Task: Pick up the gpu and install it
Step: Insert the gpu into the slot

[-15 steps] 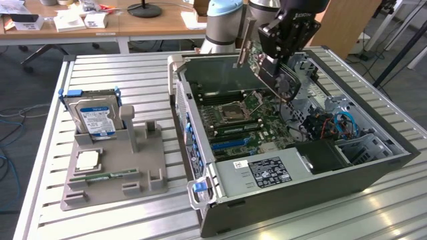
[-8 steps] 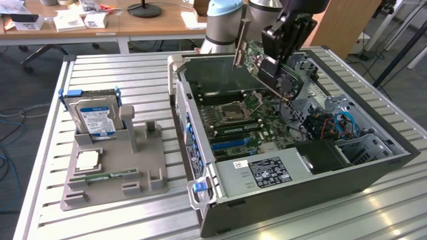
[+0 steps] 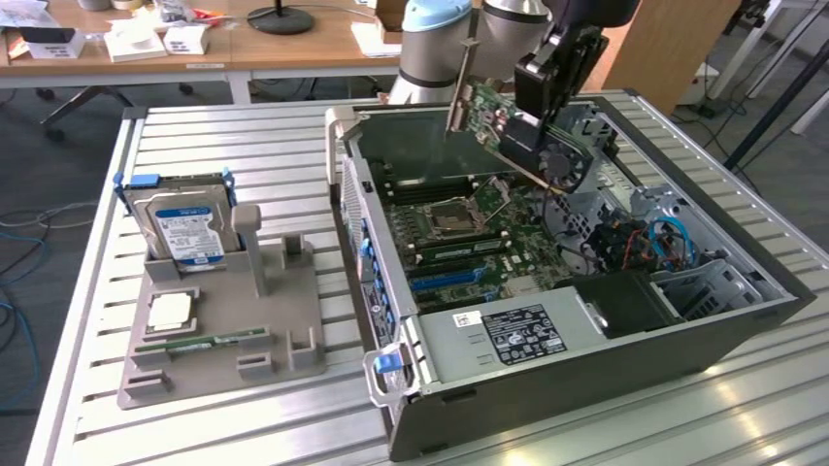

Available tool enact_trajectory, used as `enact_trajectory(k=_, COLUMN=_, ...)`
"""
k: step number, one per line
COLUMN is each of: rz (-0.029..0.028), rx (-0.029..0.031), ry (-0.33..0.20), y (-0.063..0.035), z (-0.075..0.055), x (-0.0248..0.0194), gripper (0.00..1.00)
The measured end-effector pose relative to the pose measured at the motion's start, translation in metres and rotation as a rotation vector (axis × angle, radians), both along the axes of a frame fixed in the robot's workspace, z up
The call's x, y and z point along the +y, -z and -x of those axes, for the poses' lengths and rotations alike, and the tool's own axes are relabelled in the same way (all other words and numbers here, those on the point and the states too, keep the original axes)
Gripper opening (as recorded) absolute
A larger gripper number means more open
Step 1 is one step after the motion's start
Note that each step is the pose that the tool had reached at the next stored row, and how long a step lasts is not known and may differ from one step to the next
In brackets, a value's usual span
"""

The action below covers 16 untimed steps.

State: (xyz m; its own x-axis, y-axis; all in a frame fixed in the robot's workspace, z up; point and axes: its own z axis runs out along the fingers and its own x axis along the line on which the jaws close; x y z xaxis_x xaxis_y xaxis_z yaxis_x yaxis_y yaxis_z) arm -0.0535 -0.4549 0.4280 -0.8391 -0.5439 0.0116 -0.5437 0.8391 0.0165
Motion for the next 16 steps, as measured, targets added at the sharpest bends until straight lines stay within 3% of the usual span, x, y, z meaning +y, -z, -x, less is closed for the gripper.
enact_trajectory(k=16, rz=0.0001, rx=0.0000, ry=-0.290, y=0.0011, z=0.0000, x=0.0000, gripper=0.26)
